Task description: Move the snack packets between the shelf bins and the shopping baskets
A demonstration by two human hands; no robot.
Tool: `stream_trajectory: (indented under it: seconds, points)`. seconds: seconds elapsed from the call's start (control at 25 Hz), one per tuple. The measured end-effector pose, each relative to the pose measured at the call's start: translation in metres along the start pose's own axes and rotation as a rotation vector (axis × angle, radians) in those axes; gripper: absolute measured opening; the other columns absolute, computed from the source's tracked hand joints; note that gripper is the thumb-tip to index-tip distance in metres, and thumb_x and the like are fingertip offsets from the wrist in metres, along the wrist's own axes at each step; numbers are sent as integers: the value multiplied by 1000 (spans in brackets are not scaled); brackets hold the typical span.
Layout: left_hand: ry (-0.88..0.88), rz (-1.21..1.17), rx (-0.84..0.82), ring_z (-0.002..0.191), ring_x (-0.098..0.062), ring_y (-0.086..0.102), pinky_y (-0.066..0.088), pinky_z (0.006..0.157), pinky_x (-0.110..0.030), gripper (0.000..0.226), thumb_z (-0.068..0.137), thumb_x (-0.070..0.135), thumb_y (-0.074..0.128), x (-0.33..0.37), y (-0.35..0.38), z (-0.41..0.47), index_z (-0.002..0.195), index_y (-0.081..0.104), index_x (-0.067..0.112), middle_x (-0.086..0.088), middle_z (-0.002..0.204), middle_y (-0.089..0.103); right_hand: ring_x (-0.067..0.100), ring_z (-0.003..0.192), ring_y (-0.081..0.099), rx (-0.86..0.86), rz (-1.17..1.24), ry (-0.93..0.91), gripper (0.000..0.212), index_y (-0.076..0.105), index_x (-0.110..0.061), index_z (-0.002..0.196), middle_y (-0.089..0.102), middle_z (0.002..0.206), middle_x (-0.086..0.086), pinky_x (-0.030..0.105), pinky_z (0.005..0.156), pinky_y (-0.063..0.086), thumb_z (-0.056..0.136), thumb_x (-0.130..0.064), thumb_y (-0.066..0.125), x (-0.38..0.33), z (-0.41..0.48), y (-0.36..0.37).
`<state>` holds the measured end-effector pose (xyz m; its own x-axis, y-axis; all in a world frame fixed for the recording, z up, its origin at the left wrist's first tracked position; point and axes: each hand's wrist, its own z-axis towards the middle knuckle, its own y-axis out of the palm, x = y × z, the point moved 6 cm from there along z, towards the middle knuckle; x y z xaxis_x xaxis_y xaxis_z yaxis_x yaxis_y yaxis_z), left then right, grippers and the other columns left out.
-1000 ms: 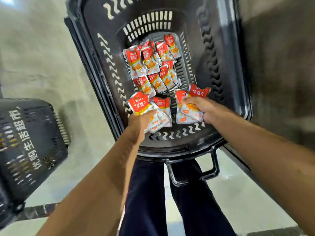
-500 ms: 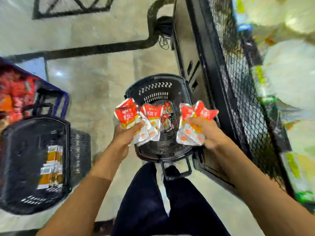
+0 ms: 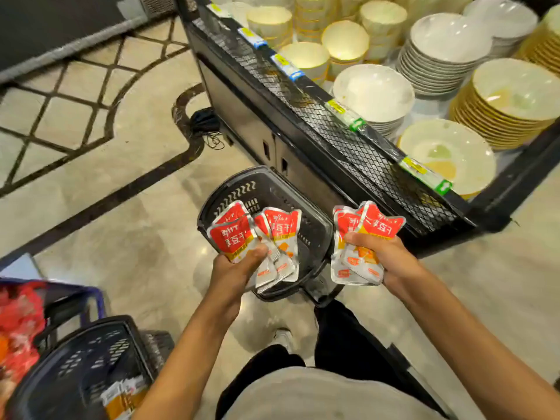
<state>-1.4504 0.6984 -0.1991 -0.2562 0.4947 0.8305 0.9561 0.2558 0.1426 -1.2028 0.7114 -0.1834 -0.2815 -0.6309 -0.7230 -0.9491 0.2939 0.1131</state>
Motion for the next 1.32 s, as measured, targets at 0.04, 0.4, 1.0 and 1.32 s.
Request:
stream_trajectory:
  seconds: [0.04,0.4,1.0,1.32]
  points:
    - [-24,38,-61,73,-16,71,55,59,-24,20,82,5,66,-3,4,-7,102,65,6,-8,90,73,19,62,66,69,56,-4,16,63,-10,85,67,73,6,32,64,55,76,2,69,16,-18,-14]
    - [-188,395,-724,77,-17,72,56,66,-30,11,83,4,64,-63,147,-96,93,67,10,-3,85,75,17,54,66,600,648,-70,22,62,-9,84,69,71,7,27,52,56,74,9,65,161,-182,-148]
    - [-342,899,-1378,70,-16,71,55,57,-25,20,78,6,67,-292,347,-382,98,65,8,-9,91,71,15,49,66,1237,1279,-201,16,59,-9,83,69,59,4,28,50,56,77,5,66,342,-431,-354]
    - [-362,1129,-1516,83,-23,69,54,58,-27,44,70,20,72,-404,466,-488,110,61,7,-9,99,71,17,55,64,1416,1428,-186,14,57,-11,81,64,74,8,22,44,53,79,-1,67,380,-483,-496]
